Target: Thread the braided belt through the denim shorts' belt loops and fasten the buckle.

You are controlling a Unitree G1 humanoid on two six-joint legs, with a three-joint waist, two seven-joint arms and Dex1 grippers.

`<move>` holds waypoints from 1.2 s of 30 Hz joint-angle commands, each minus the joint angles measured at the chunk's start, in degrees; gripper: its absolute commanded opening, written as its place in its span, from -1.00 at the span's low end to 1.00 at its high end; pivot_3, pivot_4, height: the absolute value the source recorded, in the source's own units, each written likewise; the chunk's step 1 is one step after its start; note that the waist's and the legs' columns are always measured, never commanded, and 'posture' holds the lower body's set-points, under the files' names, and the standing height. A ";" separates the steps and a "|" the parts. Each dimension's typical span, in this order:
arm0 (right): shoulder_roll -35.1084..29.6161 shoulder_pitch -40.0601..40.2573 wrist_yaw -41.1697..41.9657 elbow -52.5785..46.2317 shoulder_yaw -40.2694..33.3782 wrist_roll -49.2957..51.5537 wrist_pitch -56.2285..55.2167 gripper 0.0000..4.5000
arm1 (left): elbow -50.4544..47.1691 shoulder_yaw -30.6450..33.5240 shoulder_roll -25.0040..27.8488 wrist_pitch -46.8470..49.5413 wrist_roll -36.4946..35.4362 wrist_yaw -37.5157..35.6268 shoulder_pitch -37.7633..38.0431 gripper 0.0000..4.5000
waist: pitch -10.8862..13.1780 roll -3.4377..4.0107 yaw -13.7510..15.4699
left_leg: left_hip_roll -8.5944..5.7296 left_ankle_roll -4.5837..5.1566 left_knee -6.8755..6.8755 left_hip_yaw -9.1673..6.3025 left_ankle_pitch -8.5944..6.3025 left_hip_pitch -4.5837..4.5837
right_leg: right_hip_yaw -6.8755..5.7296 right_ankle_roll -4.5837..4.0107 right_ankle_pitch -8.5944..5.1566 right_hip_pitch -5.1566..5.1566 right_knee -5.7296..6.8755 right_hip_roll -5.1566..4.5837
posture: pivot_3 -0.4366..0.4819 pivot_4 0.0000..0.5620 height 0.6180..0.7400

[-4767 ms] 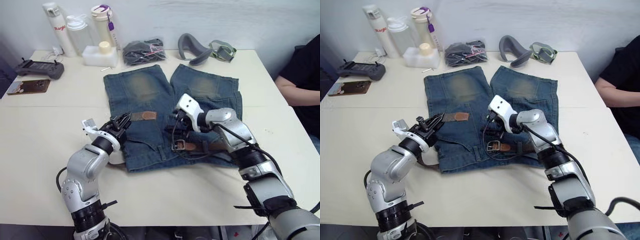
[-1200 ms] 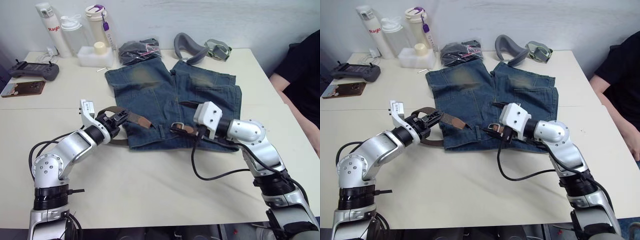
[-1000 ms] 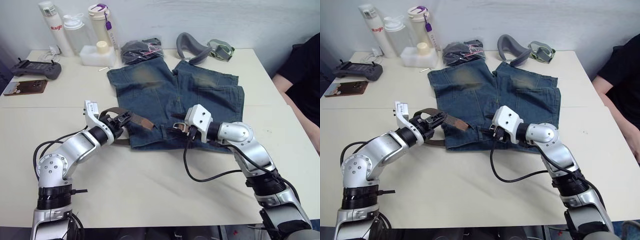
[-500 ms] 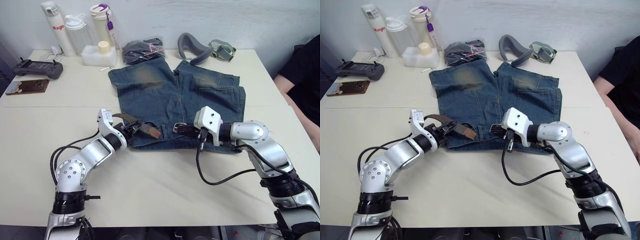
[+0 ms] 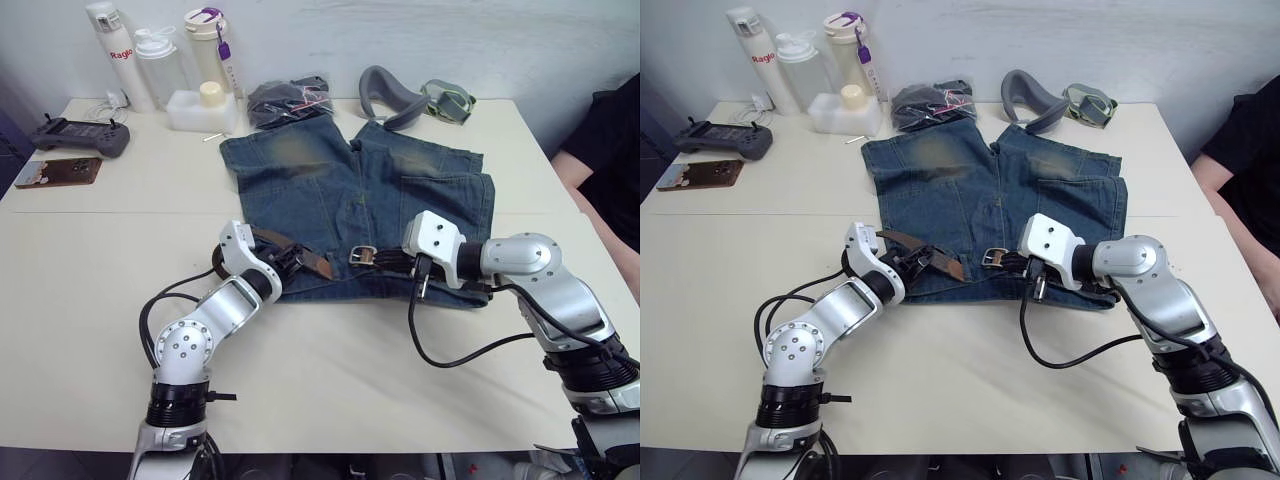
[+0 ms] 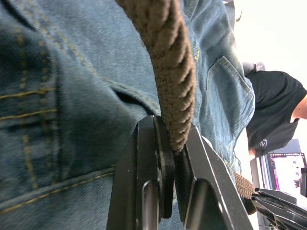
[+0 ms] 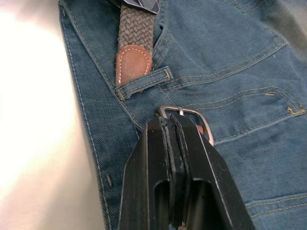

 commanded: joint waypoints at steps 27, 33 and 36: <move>-5.21 2.15 -1.51 -13.40 -1.63 0.08 8.85 -0.99 | 4.12 -1.58 -18.08 -3.37 7.47 -5.75 4.22 -1.00 | 0.01 -0.02 1.66 | 0.00 0.08 0.06 0.05 -0.05 -0.03 | -0.02 0.04 0.01 0.06 -0.11 0.00 | -0.05 -0.47 1.00; -4.52 3.04 -3.58 -13.30 -0.90 -2.18 7.04 -0.99 | 5.44 -2.24 -16.72 2.09 6.36 -6.80 2.21 -1.00 | 0.01 -0.02 2.73 | -0.03 0.11 0.09 0.07 -0.07 -0.06 | 0.00 0.05 0.02 0.07 -0.17 -0.02 | -0.05 -0.47 1.00; -3.77 3.14 -4.84 -12.44 -0.68 -3.43 5.85 -1.00 | 4.51 -1.30 -14.85 4.87 6.02 -6.54 1.70 -0.81 | 0.01 -0.02 2.93 | -0.03 0.13 0.08 0.07 -0.08 -0.07 | 0.00 0.06 0.02 0.07 -0.22 -0.02 | -0.05 -0.47 1.00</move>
